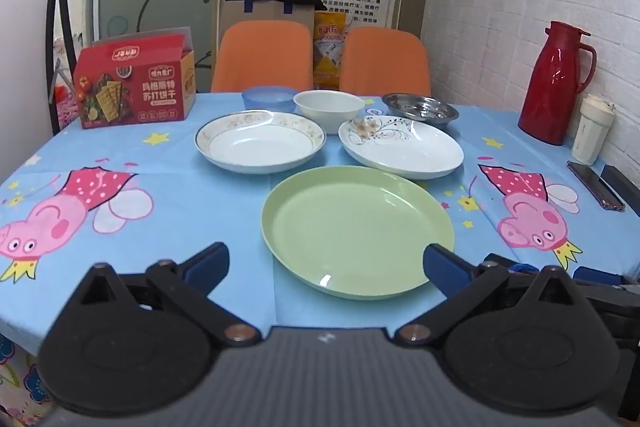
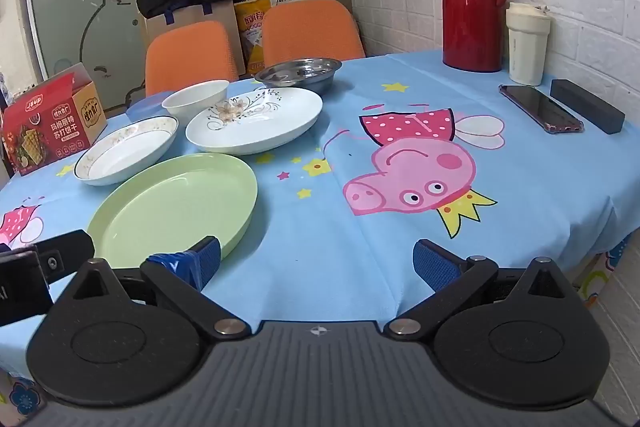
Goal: Organize plates and bowls
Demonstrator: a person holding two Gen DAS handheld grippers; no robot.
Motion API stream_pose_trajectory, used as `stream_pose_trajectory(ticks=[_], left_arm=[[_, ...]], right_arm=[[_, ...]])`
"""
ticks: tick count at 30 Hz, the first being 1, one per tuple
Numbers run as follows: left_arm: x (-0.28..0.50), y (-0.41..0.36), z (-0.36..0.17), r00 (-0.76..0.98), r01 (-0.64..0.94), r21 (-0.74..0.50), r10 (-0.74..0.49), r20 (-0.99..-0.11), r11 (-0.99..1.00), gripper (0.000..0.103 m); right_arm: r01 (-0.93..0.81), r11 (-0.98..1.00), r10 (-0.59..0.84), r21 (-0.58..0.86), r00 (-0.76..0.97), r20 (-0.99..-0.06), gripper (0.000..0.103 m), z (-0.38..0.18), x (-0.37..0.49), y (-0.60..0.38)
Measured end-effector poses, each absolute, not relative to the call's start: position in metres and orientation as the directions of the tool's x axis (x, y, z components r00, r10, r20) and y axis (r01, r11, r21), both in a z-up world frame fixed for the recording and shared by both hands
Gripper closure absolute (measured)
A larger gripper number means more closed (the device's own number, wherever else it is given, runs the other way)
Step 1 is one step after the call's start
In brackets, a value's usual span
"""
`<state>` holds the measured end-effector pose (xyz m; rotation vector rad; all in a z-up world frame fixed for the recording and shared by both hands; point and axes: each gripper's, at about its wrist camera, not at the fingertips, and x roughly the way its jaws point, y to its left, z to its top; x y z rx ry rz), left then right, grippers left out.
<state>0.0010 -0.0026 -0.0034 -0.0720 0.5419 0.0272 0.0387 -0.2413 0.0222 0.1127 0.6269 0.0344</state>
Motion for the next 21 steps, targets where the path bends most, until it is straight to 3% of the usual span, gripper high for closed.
stream_pose_trajectory(ticks=[21], left_arm=[[0.0010,-0.0066,-0.0015,0.858,-0.037,-0.054,0.003,-0.514,0.998,0.000]], right_arm=[[-0.007,0.991,0.084,0.132,0.807,-0.584,0.012,0.0224,0.0381,-0.2396]])
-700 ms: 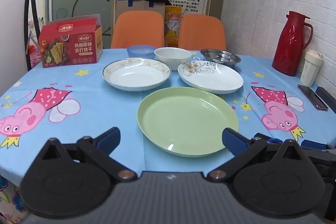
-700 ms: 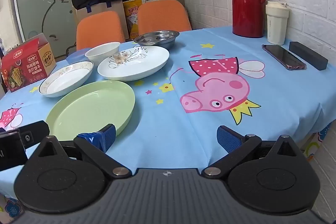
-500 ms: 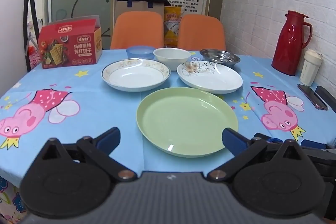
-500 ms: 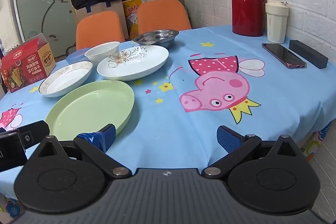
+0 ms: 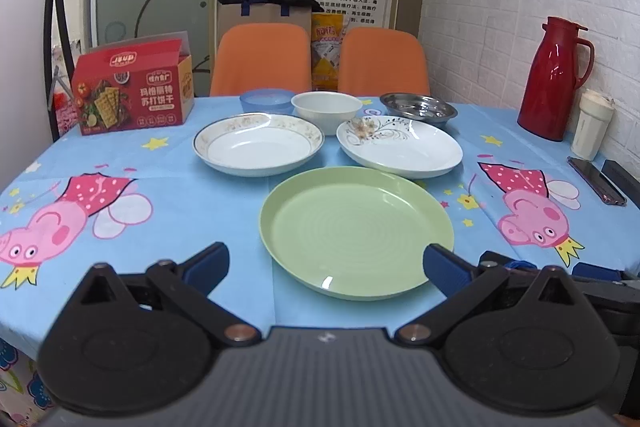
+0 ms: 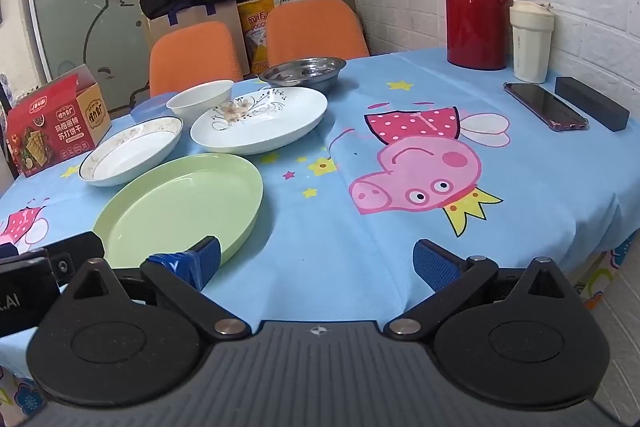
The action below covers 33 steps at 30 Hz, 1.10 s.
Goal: Organize plates and bowls
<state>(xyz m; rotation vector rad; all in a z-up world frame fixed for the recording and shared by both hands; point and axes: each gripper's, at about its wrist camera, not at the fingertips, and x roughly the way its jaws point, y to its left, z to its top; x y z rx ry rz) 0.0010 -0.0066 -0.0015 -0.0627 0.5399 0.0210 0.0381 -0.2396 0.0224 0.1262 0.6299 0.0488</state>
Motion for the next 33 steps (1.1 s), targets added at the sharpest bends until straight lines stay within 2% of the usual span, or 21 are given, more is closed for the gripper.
stream_pose_trajectory(ticks=[33], left_arm=[[0.0092,-0.0022,-0.0048,0.846,-0.030,-0.066,-0.010,-0.533,0.997,0.000]], right_arm=[[-0.007,0.990,0.090,0.142,0.804,-0.588,0.012,0.0188,0.0426,-0.2386]])
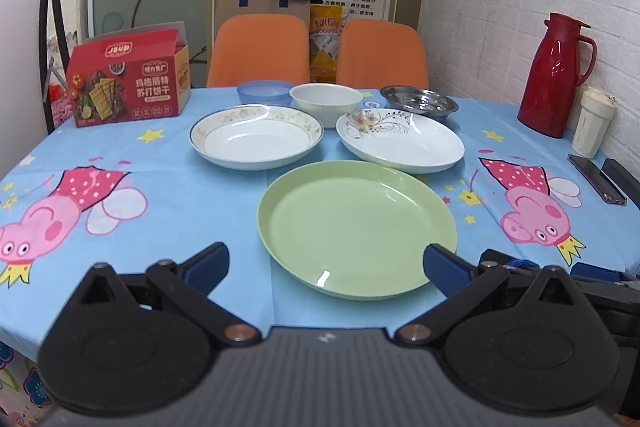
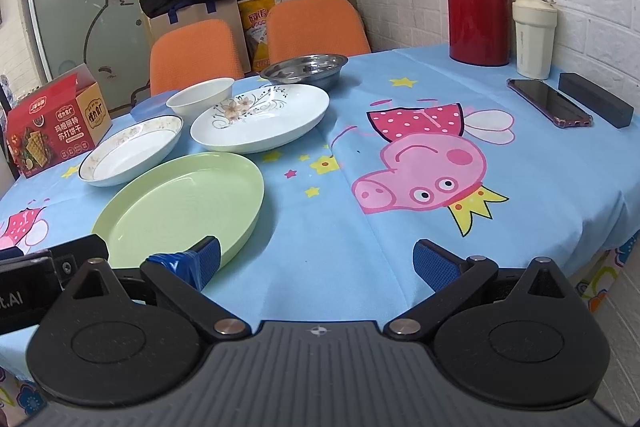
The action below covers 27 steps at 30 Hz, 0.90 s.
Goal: Organize plates and bowls
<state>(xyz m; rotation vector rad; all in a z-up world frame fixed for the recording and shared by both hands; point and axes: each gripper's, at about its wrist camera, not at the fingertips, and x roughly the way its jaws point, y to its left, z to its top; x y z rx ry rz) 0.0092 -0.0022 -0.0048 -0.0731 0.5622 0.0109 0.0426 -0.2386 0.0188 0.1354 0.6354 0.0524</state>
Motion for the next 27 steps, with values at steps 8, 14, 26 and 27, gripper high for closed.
stream_pose_trajectory(ticks=[8,14,26,27], left_arm=[[0.009,-0.001,-0.004,0.848,-0.027,-0.072,-0.015,-0.530,0.997,0.000],[0.011,0.001,-0.004,0.849,-0.018,-0.083,-0.029,-0.527,0.996,0.000],[0.028,0.010,-0.014,0.830,-0.026,-0.096,-0.032,-0.557,0.995,0.000],[0.030,0.011,-0.014,0.828,-0.025,-0.098,-0.034,-0.560,0.995,0.000]], right_arm=[[-0.012,0.990,0.095,0.143,0.800,-0.592,0.012,0.018,0.043,-0.238],[-0.013,0.990,0.095,0.142,0.799,-0.593,0.012,0.018,0.044,-0.237],[-0.019,0.991,0.099,0.133,0.778,-0.620,0.013,0.011,0.056,-0.230],[-0.020,0.991,0.100,0.133,0.776,-0.623,0.013,0.011,0.058,-0.230]])
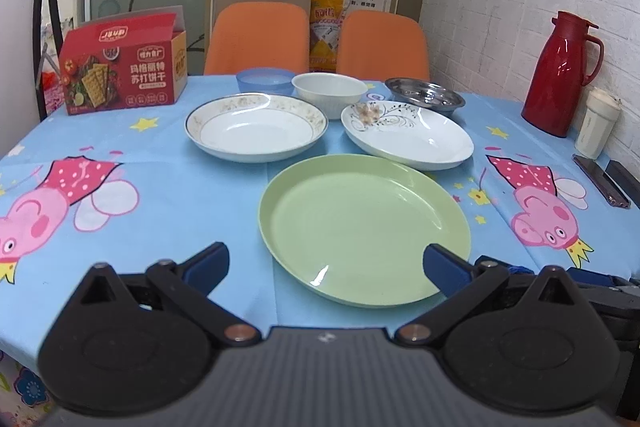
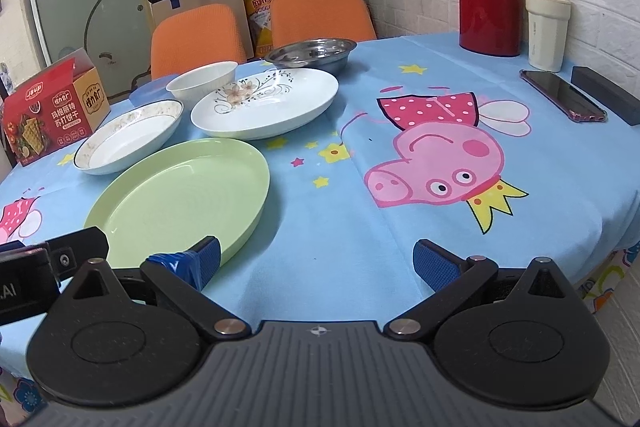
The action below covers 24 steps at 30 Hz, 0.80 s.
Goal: Organize plates and bowls
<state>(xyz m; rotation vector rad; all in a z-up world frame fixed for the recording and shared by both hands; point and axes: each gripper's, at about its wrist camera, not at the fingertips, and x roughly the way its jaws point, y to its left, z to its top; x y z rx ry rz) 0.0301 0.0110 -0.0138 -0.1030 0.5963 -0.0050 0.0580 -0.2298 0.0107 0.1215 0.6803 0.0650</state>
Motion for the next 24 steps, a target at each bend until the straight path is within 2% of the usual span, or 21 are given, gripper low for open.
stream_pose_trajectory(ticks=[13,24], left_arm=[[0.088,0.053,-0.003,0.763,-0.080,-0.109,-0.009,-0.646,0.991,0.000],[0.128,0.071,-0.023,0.652,0.012,-0.180,-0.144,-0.745,0.984,0.000]], right_arm=[[-0.104,0.985,0.167,0.134,0.749,-0.641,0.013,0.032,0.099,-0.214],[-0.233,0.967,0.235,0.104,0.657,-0.716,0.013,0.007,0.129,-0.189]])
